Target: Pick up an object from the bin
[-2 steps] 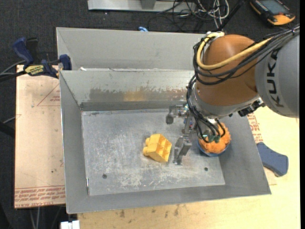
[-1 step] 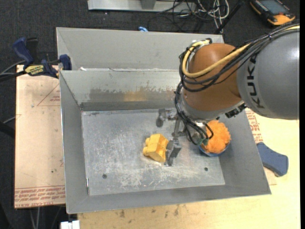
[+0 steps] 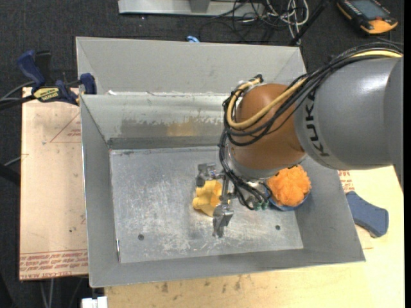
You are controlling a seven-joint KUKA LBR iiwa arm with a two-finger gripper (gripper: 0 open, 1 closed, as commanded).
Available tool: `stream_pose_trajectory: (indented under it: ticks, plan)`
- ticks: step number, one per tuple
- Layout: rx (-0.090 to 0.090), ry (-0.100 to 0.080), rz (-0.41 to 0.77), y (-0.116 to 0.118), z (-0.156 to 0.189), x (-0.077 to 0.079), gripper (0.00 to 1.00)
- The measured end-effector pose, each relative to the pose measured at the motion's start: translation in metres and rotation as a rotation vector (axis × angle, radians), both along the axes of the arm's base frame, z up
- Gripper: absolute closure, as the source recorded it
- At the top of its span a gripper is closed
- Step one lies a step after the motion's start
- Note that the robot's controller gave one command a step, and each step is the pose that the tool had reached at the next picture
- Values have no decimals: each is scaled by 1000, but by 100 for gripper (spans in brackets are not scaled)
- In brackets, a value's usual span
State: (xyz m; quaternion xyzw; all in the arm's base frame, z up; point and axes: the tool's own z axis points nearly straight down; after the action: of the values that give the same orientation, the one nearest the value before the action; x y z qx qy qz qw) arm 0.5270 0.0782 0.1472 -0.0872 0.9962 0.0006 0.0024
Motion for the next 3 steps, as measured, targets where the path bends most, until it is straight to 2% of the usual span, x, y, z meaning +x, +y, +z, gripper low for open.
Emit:
stream_pose_trajectory:
  ticks: [1, 2, 3]
  plan:
    - [0, 2, 16, -6, -51, 5, 0]
    - [0, 3, -175, -48, -69, 42, 100]
    - [0, 3, -175, -48, -69, 42, 100]
